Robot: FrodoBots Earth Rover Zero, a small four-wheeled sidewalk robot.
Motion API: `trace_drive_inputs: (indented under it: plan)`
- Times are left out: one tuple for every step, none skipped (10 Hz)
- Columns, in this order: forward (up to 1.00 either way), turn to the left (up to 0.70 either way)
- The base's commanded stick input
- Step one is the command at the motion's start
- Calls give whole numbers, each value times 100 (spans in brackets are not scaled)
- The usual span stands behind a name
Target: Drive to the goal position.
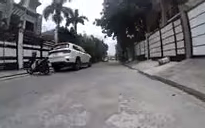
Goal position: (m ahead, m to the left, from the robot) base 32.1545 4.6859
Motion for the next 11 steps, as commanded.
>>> trace_drive_inputs:
  plan:
    - [100,-34]
    - [100,-38]
    - [100,-40]
    - [100,-40]
    - [100,-25]
    - [100,-6]
    - [100,0]
    - [100,0]
    - [100,0]
    - [100,0]
    - [100,0]
